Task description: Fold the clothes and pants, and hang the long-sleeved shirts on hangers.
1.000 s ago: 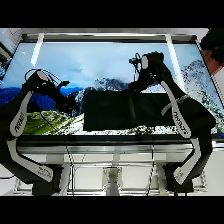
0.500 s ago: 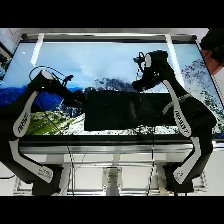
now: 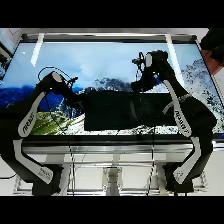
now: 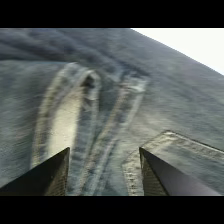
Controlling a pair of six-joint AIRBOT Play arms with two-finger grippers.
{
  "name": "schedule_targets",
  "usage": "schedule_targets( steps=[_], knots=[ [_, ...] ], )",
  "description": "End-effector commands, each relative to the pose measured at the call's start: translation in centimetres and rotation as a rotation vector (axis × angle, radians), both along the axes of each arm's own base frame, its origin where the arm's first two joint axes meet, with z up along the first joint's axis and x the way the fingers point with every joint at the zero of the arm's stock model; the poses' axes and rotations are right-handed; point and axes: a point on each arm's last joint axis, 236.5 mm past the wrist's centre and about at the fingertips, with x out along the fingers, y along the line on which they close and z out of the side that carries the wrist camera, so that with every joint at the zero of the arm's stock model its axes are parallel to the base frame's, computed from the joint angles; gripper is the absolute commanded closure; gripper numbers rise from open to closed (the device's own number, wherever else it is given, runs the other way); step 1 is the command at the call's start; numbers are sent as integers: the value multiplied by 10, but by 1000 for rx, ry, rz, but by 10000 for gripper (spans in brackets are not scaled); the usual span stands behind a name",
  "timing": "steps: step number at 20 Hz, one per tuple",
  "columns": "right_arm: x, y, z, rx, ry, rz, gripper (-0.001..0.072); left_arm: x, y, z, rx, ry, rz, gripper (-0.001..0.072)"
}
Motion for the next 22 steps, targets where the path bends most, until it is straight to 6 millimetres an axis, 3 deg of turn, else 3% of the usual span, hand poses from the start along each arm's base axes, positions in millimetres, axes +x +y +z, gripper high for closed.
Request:
schedule_targets(
  steps=[1, 3, 4, 5, 6, 7, 11, 14, 18, 20, 22],
  knots=[
    [-16, 17, 3, 73, 62, 36, 235, -3, -14, -13, 13, 3, -24, 129],
    [-26, 19, 4, 81, 104, 48, 293, 1, -21, -17, 16, -19, -27, 262],
    [-29, 27, 3, 106, 113, 54, 387, 2, -22, -17, 16, -26, -27, 338],
    [-32, 37, -1, 129, 117, 63, 504, 2, -22, -17, 16, -27, -27, 461],
    [-36, 46, -8, 135, 121, 77, 659, 2, -22, -16, 16, -26, -28, 571],
    [-41, 52, -17, 130, 127, 89, 685, 1, -22, -16, 16, -21, -31, 683],
    [-83, 60, -63, 73, 239, 125, 686, 1, -12, -4, 10, -21, -17, 681],
    [-96, 63, -78, 71, 268, 114, 686, 8, 17, 35, -5, -74, 18, 682],
    [-96, 117, -73, 219, 221, 118, 686, 24, 76, 108, -4, -239, 163, 682],
    [-97, 143, -74, 240, 167, 155, 686, 21, 100, 140, 2, -296, 220, 682],
    [-98, 173, -76, 272, 107, 177, 686, 11, 110, 169, 3, -324, 230, 682]
  ],
)
